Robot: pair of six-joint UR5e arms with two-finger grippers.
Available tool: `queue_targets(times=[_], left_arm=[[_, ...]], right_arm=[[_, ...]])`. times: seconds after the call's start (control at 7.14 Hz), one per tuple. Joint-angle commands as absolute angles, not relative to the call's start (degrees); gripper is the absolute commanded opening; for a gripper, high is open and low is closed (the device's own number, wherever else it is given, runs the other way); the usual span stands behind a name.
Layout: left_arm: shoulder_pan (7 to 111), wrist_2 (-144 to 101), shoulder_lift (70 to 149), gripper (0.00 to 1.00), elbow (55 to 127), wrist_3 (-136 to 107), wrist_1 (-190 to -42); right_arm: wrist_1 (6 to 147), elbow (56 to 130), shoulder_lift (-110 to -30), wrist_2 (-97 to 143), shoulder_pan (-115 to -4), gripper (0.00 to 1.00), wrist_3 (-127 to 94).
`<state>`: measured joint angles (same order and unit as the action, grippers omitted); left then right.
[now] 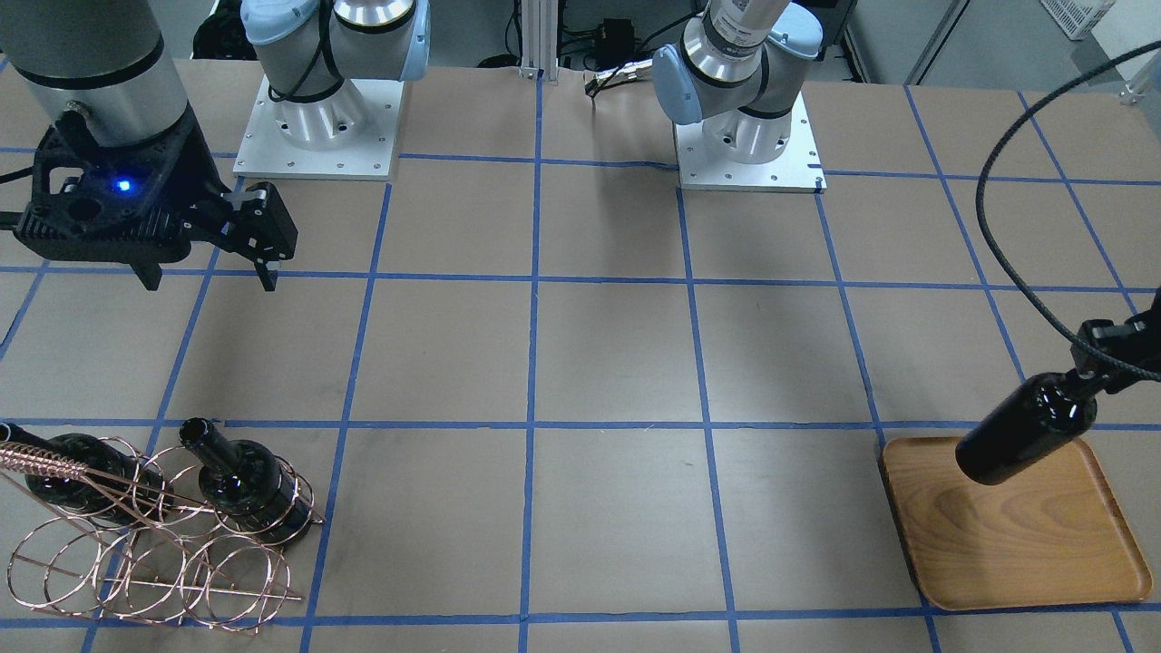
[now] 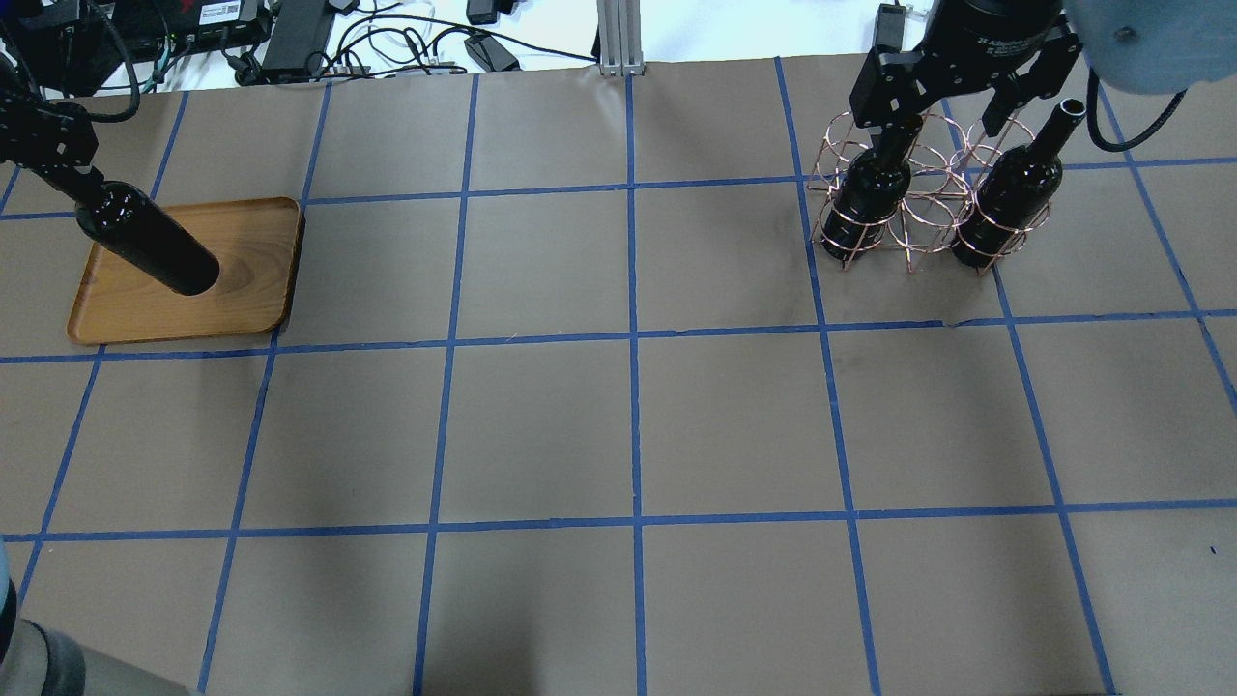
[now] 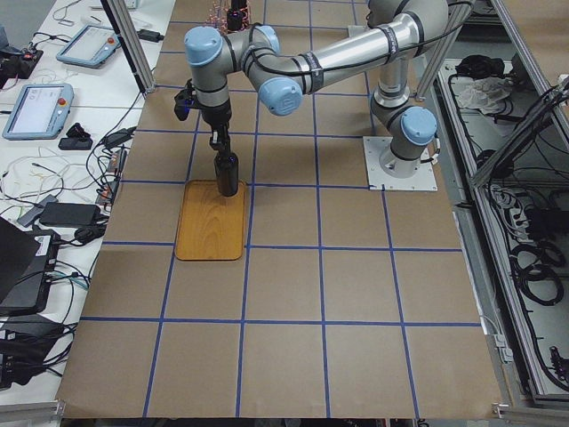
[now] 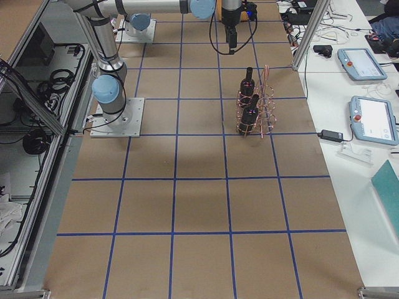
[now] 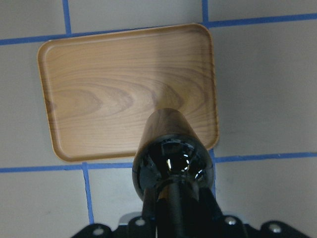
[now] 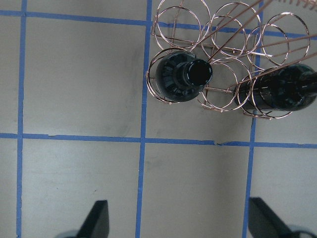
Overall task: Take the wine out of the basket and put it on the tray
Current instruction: 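Lower the bottle onto the wooden tray and open the left gripper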
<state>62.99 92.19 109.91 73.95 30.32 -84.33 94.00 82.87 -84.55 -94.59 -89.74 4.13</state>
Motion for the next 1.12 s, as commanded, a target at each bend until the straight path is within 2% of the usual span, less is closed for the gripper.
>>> queue_targets(times=[0.0,0.7,0.84,0.98], left_arm=[[62.32,91.76,115.56,0.00,71.46,30.85,-81.39],[61.08,90.18,116.54,0.00,71.54,30.94,-81.21],[61.08,90.18,116.63,0.14,71.54,31.11,-81.21],[61.08,90.09,116.63,0.36,71.80,31.37,-81.21]], right_arm=[[93.78,82.88,-84.64,-94.75,-89.74,1.00,4.22],[92.73,83.23,-85.08,-94.40,-89.74,1.00,4.31],[91.16,84.02,-85.08,-94.57,-89.91,1.00,4.05],[89.58,84.46,-84.56,-94.31,-89.91,1.00,3.35]])
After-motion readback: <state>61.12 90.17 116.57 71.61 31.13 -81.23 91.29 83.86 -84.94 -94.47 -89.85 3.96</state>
